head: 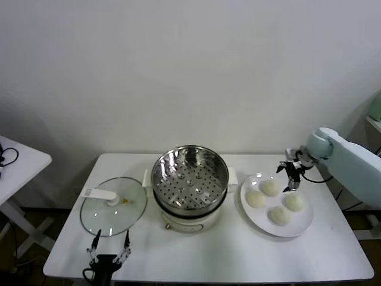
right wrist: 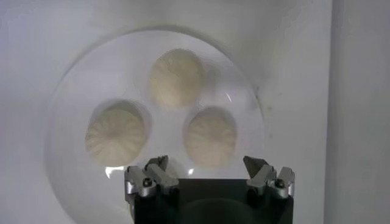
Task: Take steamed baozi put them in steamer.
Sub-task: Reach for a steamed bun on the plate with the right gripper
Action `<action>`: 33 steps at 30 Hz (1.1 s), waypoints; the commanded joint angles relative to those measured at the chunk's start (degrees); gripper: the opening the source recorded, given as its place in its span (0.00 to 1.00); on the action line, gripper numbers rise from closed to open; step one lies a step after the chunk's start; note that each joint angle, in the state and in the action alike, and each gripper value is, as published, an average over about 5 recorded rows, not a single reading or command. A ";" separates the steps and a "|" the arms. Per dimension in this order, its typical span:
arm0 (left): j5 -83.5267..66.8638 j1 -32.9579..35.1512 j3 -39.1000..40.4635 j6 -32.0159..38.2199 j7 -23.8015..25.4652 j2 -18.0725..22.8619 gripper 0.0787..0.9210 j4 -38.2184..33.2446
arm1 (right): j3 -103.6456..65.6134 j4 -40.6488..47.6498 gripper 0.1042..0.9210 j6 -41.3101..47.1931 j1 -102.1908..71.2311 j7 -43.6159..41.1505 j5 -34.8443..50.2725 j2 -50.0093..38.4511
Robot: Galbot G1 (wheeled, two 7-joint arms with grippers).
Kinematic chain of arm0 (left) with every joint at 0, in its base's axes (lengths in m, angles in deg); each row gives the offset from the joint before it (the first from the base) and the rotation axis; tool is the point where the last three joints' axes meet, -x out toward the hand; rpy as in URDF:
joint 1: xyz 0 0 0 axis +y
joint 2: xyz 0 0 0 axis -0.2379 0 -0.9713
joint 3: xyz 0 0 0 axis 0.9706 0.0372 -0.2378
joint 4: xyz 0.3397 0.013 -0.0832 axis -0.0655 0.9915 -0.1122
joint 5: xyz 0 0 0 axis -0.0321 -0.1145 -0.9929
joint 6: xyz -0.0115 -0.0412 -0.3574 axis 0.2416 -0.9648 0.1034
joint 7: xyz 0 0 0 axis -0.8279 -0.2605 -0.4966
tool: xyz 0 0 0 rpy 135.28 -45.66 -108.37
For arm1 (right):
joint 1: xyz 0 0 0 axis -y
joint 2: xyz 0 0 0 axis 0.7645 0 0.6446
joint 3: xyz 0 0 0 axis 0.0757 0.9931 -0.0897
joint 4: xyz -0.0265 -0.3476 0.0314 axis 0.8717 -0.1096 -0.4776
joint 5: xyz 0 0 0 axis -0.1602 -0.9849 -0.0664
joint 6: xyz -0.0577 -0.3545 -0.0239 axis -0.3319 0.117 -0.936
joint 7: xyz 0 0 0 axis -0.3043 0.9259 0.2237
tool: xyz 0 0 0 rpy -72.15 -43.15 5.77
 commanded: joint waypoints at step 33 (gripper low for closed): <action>5.15 -0.12 -0.96 1.90 0.24 -0.12 0.88 2.86 | -7.50 18.77 0.87 -4.07 -4.59 1.76 -10.55 13.76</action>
